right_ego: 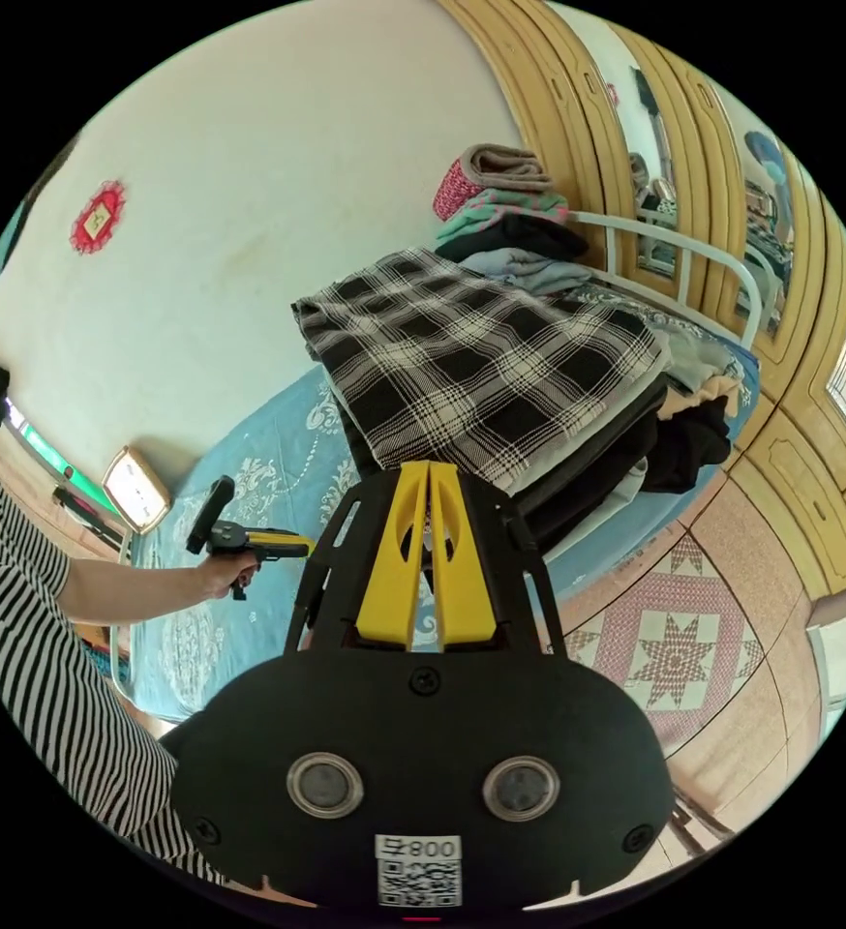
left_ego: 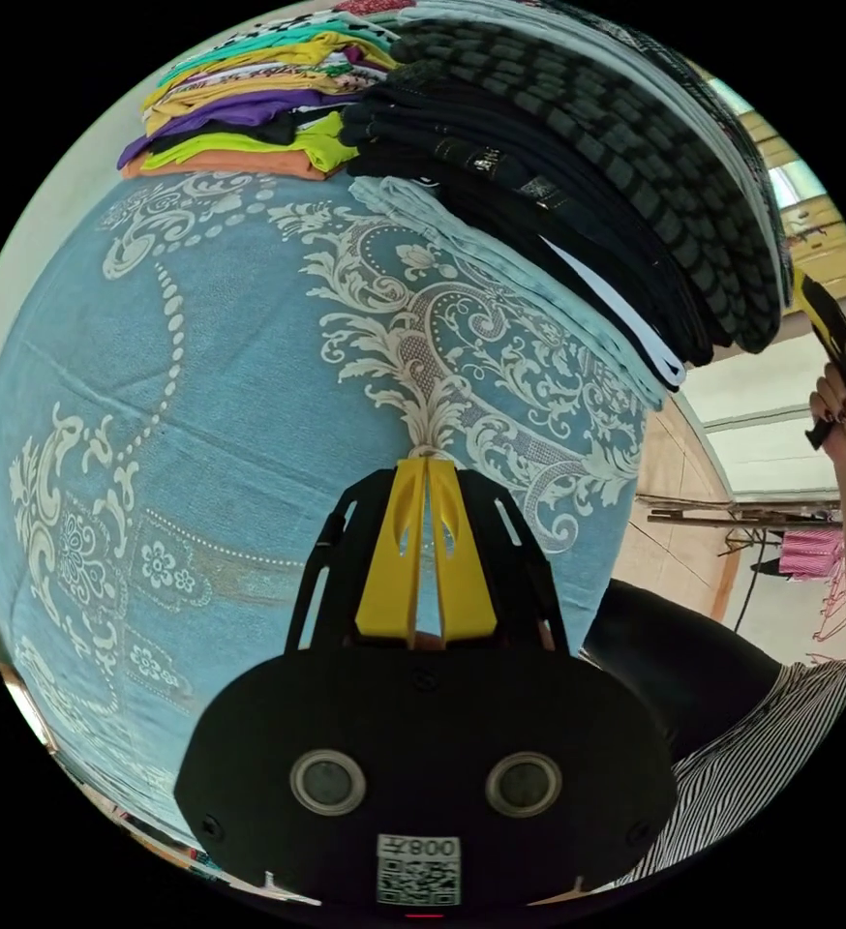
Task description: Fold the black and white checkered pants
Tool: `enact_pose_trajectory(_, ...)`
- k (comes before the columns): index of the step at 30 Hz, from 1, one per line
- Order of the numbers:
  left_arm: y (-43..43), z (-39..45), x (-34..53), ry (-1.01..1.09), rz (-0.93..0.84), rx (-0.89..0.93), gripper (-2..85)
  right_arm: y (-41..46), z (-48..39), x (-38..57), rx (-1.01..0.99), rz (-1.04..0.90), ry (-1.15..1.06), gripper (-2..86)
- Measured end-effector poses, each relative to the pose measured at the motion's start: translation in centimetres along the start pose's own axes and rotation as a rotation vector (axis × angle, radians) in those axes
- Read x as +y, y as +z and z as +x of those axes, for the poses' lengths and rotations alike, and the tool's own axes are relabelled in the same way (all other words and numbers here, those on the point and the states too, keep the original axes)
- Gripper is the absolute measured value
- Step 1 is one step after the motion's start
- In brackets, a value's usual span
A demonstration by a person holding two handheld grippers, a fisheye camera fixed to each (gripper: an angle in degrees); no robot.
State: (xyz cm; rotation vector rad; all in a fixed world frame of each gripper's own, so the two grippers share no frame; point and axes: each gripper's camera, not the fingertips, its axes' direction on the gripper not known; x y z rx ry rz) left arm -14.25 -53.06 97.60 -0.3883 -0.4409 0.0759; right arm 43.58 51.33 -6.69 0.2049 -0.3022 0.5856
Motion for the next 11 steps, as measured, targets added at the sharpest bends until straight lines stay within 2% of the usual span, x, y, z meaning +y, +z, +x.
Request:
enact_pose_trajectory(5,0.7,0.3,-1.0,-0.029,-0.083,-0.072,0.1,-6.8,2.7,-7.9,0.026,0.137,0.059,0.9)
enact_pose_trajectory(11,1.1,1.1,-1.6,-0.060,-0.138,-0.166,0.1,-4.1,6.1,-22.9,0.155,0.089,-0.105,1.3)
